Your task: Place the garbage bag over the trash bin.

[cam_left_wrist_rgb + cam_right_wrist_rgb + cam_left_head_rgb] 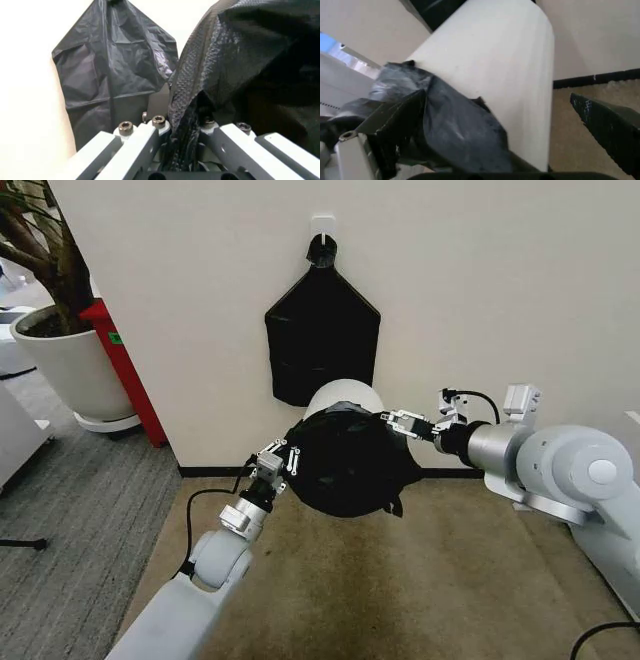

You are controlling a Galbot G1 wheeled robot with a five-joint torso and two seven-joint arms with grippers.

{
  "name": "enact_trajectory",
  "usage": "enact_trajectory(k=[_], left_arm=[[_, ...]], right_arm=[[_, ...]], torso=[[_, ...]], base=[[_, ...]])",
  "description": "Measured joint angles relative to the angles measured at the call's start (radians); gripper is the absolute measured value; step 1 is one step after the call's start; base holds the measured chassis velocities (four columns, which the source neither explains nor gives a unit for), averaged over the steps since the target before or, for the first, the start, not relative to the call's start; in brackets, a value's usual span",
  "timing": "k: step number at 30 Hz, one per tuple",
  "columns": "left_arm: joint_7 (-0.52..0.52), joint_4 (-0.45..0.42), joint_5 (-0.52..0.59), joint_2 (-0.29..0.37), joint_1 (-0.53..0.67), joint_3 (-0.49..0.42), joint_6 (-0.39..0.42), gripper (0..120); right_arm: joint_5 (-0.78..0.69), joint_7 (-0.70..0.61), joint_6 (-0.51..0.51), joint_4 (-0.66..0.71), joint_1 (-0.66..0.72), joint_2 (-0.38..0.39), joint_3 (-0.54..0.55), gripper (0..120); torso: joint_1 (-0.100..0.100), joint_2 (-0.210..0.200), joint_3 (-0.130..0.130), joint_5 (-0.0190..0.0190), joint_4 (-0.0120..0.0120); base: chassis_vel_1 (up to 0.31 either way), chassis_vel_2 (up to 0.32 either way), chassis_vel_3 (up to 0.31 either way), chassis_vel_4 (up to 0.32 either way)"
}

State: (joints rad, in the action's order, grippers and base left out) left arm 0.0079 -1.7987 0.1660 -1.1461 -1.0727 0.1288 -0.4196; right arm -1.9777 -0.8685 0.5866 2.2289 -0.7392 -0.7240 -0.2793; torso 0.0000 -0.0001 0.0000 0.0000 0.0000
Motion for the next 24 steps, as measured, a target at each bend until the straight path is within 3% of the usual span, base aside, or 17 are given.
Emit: enact_trajectory(k=[6,12,24], left_arm=[[0.001,-0.012,0.012,0.004,0.003,0.000,0.000,3],[0.002,-0.031,0.028,0.007,-0.008,0.001,0.000,3],[0.003,-0.063,0.035,0.008,-0.027,-0.007,0.003,3]], right_arm=[[0.021,0.054,0.037,-0.050,-0.016,0.017,-0.002,100],[0.150,0.227,0.097,-0.150,-0.005,0.019,0.008,100],[0.389,0.381,0.073,-0.283,0.091,-0.043,0.116,100]], torso=[[0.000,0.000,0.000,0.0001,0.0000],[0.000,0.000,0.000,0.0001,-0.0001],[0.000,0.000,0.000,0.0001,0.0001]], base=[[0.000,0.000,0.000,0.000],[0.000,0.000,0.000,0.000],[0.000,0.000,0.000,0.000]])
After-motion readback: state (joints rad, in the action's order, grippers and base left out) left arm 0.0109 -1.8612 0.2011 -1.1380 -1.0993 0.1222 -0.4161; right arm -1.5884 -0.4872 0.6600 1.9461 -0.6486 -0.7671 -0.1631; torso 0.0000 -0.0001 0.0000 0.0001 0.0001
